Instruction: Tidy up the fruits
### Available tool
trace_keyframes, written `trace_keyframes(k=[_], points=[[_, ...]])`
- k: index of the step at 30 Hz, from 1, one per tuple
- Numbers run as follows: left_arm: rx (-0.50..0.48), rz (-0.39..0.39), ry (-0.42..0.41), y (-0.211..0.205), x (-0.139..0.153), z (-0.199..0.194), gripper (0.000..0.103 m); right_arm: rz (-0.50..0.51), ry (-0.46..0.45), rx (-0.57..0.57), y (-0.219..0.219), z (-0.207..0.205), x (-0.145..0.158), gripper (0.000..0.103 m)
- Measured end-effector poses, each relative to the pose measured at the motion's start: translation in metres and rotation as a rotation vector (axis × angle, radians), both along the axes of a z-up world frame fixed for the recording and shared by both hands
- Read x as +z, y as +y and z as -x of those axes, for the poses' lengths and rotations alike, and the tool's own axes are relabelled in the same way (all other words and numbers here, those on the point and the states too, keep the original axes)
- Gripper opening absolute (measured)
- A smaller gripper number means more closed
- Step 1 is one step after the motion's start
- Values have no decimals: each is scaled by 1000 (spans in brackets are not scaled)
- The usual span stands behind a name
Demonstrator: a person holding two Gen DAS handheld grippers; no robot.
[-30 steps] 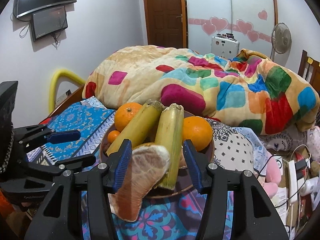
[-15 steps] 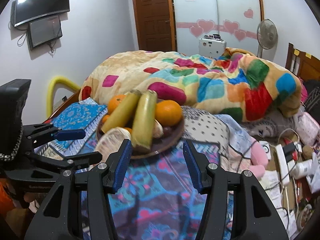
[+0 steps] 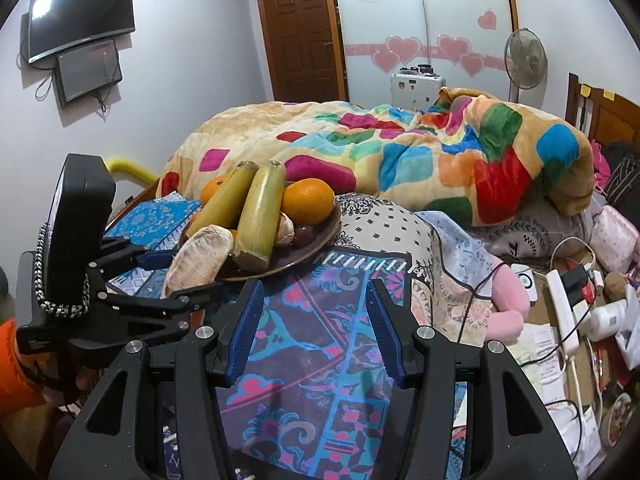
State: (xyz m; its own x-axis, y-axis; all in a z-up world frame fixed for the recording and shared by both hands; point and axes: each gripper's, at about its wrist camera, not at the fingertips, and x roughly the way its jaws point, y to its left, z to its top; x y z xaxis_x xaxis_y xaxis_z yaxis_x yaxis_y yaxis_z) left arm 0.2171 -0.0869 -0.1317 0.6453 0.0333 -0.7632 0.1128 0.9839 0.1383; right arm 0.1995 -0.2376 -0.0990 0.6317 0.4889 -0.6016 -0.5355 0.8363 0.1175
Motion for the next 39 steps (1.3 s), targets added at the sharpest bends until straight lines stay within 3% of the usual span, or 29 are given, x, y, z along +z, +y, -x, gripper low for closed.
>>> trace_keyframes(k=[6, 10, 20, 24, 28, 39], points=[[-6, 18, -13, 11, 7, 9, 50, -8, -6, 7, -3, 2, -2, 50], [5, 27, -62, 23, 28, 6, 50, -7, -15, 6, 0, 0, -2, 50], [1, 54, -148, 31, 75, -48, 50, -10, -35, 8, 9, -12, 1, 50], [13, 30, -163, 26, 72, -73, 50, 0, -46, 3, 12, -19, 3, 50], [18, 27, -122, 25, 55, -88, 51, 4, -51, 5, 13, -23, 2, 50], [11, 22, -145, 24, 56, -82, 51, -2, -33, 7, 12, -26, -3, 50]])
